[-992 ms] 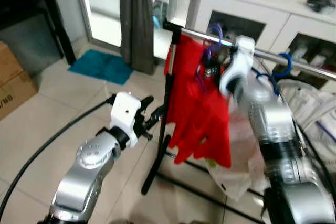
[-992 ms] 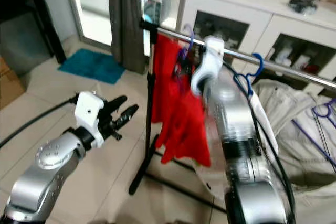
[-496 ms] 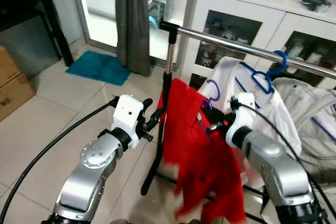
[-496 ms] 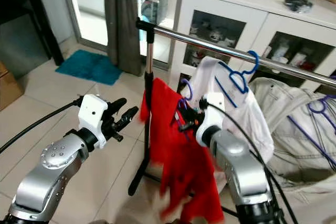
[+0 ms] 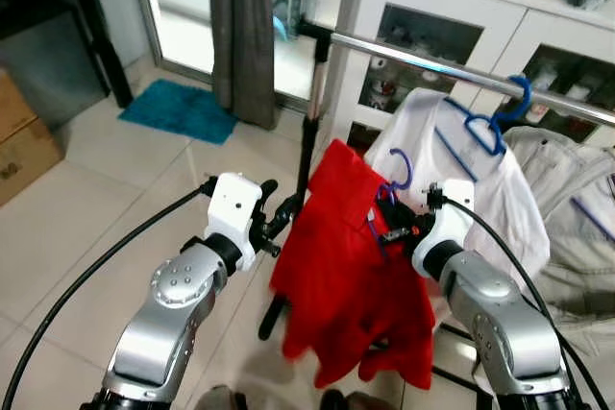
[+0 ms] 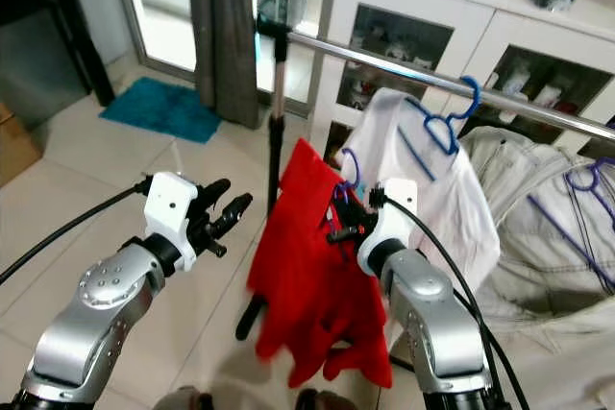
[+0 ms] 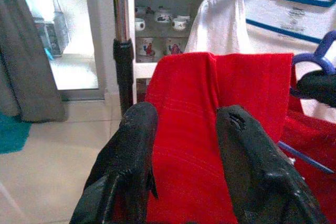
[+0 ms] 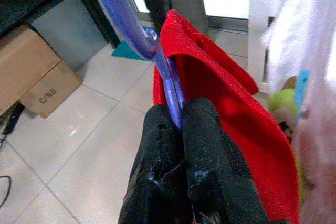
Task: Hang hanger
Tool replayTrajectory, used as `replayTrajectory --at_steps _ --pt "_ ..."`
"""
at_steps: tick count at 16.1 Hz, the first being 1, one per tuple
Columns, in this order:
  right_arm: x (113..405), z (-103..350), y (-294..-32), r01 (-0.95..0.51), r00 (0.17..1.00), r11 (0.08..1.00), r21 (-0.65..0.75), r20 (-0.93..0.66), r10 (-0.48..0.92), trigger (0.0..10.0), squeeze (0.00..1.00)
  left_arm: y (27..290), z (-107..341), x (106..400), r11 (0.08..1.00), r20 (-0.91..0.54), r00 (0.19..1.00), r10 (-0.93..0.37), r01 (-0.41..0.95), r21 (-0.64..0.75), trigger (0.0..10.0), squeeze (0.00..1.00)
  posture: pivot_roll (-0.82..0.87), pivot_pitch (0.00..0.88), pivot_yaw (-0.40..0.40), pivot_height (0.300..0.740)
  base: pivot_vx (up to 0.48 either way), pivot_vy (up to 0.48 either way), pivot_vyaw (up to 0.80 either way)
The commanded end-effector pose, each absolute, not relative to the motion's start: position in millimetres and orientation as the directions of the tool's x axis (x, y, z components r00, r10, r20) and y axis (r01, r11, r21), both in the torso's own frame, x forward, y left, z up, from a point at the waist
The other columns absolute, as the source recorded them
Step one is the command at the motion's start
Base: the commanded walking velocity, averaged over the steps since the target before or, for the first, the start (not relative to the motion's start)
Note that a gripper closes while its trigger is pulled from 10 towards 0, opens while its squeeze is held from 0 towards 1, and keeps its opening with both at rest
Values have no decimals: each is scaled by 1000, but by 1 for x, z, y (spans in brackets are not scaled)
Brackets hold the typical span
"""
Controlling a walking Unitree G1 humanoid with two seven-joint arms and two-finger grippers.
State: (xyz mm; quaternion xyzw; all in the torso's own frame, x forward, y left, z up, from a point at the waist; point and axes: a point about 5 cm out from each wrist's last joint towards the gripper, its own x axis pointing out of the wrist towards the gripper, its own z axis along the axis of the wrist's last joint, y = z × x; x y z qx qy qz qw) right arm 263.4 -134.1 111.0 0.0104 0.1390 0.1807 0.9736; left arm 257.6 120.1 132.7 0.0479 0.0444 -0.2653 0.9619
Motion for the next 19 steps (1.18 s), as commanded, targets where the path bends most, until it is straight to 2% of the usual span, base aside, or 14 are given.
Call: replayTrajectory --at_steps 1,4,8,9,11,14,16,17,18,19 --pt "266 122 -136 -339 914 939 51 -218 342 0 0 118 133 257 851 -110 852 -512 520 72 10000 0 -19 0 -74 740 -311 0 0" --pt "266 124 -135 -337 916 940 55 -214 340 0 0 118 132 257 847 -113 849 -516 526 76 10000 0 -19 0 -74 740 -291 0 0" --pt "265 131 -131 -369 908 925 94 -176 380 0 0 114 131 261 826 -122 827 -548 559 77 10000 0 -30 0 -62 740 0 0 0" --pt "264 136 -127 -401 897 909 116 -151 415 0 0 113 134 263 810 -107 812 -573 581 73 10000 1000 -32 0 -60 740 0 0 0" --pt "263 143 -122 -444 880 884 145 -118 461 0 0 113 135 267 803 -106 810 -577 586 109 10000 1000 -31 0 -61 740 0 0 0" --pt "261 151 -113 -505 848 841 194 -71 526 0 0 101 139 280 709 -114 746 -656 661 246 10000 1000 -39 0 -64 740 0 0 0" --pt "260 155 -111 -524 836 825 210 -54 545 0 0 100 141 289 712 -104 765 -636 633 303 10000 1000 -44 0 -65 740 0 0 0" --pt "260 158 -110 -538 828 812 226 -38 559 0 0 94 143 294 694 -87 754 -651 637 336 10000 729 -46 0 -69 740 0 0 0" --pt "259 159 -110 -542 826 808 230 -33 563 0 0 91 143 295 685 -85 745 -662 647 334 10000 137 -47 0 -69 740 0 0 0" --pt "259 160 -109 -555 817 798 234 -24 576 0 0 84 142 295 656 -77 710 -700 682 324 10000 0 -54 0 -68 740 0 0 0"
